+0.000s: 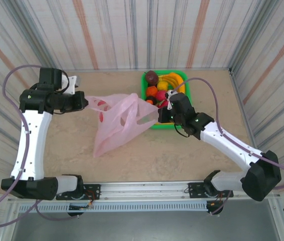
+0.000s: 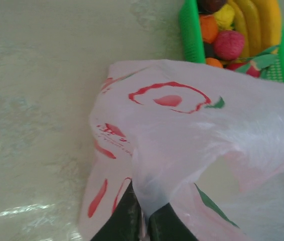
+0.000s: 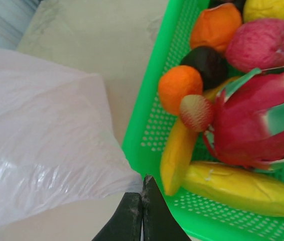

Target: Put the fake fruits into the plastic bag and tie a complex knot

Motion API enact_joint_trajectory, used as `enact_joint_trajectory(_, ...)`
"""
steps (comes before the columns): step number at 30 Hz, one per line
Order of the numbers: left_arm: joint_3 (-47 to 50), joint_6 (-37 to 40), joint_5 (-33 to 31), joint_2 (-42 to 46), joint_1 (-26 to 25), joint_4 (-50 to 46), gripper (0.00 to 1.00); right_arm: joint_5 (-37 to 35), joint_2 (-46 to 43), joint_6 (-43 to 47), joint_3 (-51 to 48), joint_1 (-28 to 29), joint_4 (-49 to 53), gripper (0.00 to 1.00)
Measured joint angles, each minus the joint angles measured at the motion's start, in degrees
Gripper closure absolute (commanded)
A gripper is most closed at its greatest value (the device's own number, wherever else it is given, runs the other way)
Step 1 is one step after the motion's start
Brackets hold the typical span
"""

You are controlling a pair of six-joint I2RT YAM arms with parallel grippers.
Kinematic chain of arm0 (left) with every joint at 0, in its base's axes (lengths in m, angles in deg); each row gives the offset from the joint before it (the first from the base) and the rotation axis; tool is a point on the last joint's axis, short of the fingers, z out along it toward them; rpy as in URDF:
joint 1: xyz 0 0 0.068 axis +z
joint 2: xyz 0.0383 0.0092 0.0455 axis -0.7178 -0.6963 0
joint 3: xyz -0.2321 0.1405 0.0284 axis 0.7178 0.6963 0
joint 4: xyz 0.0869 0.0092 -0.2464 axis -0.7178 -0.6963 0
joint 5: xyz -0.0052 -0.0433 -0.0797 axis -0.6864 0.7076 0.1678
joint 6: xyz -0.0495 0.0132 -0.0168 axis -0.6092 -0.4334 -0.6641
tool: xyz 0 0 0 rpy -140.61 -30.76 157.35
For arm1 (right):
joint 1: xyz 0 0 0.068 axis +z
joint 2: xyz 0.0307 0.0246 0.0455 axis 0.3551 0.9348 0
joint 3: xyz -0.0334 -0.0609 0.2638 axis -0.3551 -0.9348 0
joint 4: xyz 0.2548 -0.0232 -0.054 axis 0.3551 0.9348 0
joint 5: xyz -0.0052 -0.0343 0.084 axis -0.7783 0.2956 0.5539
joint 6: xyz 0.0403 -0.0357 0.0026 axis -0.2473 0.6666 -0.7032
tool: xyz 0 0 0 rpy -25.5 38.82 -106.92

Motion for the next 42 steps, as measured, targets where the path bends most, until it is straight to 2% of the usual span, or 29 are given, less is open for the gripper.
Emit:
enact_joint_trajectory(2, 2.9, -1.3, 4.4, 0.9, -0.1, 3.1, 0.66, 0.6, 0.1, -0.5, 0.0, 0.9, -0.5, 1.00)
enact_joint_trajectory(4, 5.5, -2.9, 7.6, 1.6, -0.3, 5.8, 0.58, 0.9, 0.2, -1.1, 0.0, 1.6, -1.3, 1.00)
enact_joint_trajectory(8, 7.0, -5.4, 11.3, 3.0, -0.4, 9.0, 0.34, 1.5, 0.9, -2.7, 0.0, 2.6, -2.8, 1.00)
enact_joint_trajectory(11, 7.1, -7.2, 11.9, 5.4, -0.4, 10.4, 0.21, 1.4, 1.0, -3.1, 0.0, 3.1, -3.3, 1.00)
enact_joint_trajectory(14, 7.9, -9.5, 11.4, 9.6, -0.4, 11.9, 0.14, 1.2, 1.0, -3.3, 0.2, 3.8, -3.6, 1.00)
enact_joint_trajectory(17, 10.9, -14.3, 8.2, 15.2, -0.6, 13.3, 0.02, 0.8, 1.0, -3.9, 0.3, 4.5, -4.3, 1.00)
enact_joint_trajectory(20, 15.5, -21.6, 3.6, 20.3, -2.8, 15.3, 0.01, 0.3, 1.0, -4.1, 0.4, 5.0, -4.3, 1.00)
enact_joint_trajectory(23, 18.7, -27.8, -0.1, 22.6, -8.2, 15.9, 0.01, 0.1, 1.3, -4.1, 0.9, 5.5, -4.3, 1.00)
enact_joint_trajectory(28, 19.8, -33.4, -8.0, 19.8, -20.0, 18.2, 0.01, -0.1, 1.6, -4.1, 1.9, 6.4, -4.4, 1.00)
enact_joint_trajectory(30, 20.2, -34.9, -10.9, 17.9, -23.2, 19.4, 0.01, -0.1, 1.6, -4.1, 1.9, 6.7, -4.3, 1.00)
enact_joint_trajectory(33, 20.9, -36.5, -14.2, 13.6, -26.0, 21.5, 0.01, -0.3, 1.8, -4.1, 1.9, 7.1, -4.3, 1.00)
enact_joint_trajectory(38, 20.2, -36.7, -20.8, 7.0, -29.7, 21.4, 0.07, -1.1, 2.0, -4.1, 1.9, 7.3, -4.3, 1.00)
enact_joint_trajectory(42, 19.8, -35.9, -25.2, 5.3, -31.7, 19.5, 0.12, -1.7, 2.0, -4.0, 1.9, 7.3, -4.2, 1.00)
